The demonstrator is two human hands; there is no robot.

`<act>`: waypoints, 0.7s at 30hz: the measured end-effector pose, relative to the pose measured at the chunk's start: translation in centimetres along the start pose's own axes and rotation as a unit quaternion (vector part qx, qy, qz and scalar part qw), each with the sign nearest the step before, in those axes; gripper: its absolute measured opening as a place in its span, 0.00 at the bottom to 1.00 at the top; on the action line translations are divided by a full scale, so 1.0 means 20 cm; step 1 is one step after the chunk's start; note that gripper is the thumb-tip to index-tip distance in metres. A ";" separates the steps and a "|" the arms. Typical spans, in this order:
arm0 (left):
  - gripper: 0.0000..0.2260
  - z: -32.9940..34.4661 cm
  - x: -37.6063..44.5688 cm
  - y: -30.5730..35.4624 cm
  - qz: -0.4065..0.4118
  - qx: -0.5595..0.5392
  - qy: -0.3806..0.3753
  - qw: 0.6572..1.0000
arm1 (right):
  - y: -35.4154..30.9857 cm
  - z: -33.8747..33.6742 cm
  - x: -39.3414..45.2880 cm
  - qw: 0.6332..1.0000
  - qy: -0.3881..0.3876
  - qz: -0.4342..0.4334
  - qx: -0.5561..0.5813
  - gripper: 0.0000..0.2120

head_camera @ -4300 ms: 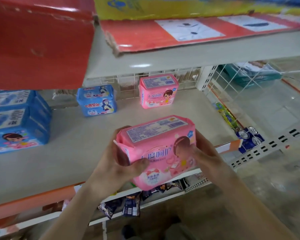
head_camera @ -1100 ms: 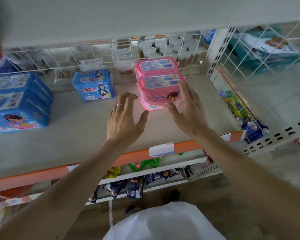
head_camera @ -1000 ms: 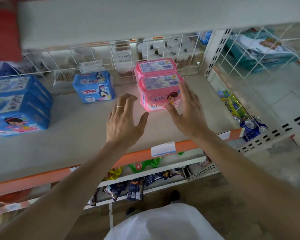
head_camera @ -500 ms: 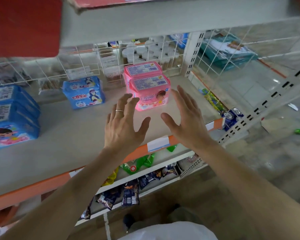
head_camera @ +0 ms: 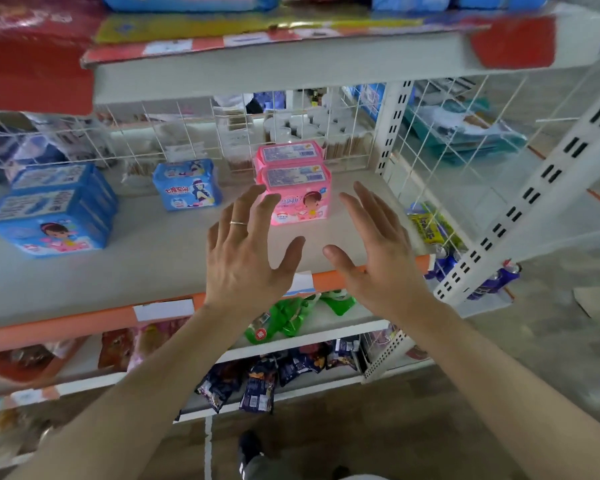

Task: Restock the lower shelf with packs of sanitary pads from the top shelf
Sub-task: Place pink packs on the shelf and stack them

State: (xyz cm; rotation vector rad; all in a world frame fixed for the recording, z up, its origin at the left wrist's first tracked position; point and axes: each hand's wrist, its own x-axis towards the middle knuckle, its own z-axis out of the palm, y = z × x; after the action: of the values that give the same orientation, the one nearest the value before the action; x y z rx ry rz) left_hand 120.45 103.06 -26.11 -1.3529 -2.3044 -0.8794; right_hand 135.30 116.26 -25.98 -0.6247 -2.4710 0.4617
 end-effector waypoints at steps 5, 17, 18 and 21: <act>0.28 -0.17 -0.08 0.17 -0.008 0.017 0.019 1.000 | 0.03 -0.15 -0.02 0.995 0.040 -0.085 0.031 0.30; 0.28 -0.74 -0.06 0.35 0.069 0.069 0.119 0.988 | -0.34 -0.42 0.07 0.952 0.125 -0.250 0.122 0.27; 0.27 -0.78 -0.03 0.34 0.073 0.072 0.126 0.987 | -0.38 -0.44 0.09 0.949 0.135 -0.257 0.121 0.27; 0.27 -0.87 0.05 0.30 0.074 0.068 0.154 0.983 | -0.47 -0.48 0.15 0.946 0.149 -0.259 0.121 0.27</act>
State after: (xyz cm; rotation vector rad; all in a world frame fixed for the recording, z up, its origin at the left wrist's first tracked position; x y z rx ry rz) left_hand 124.60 94.47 -10.33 -1.2181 -1.9646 -0.8038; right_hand 135.51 111.82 -13.09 0.0638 -2.1290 0.4137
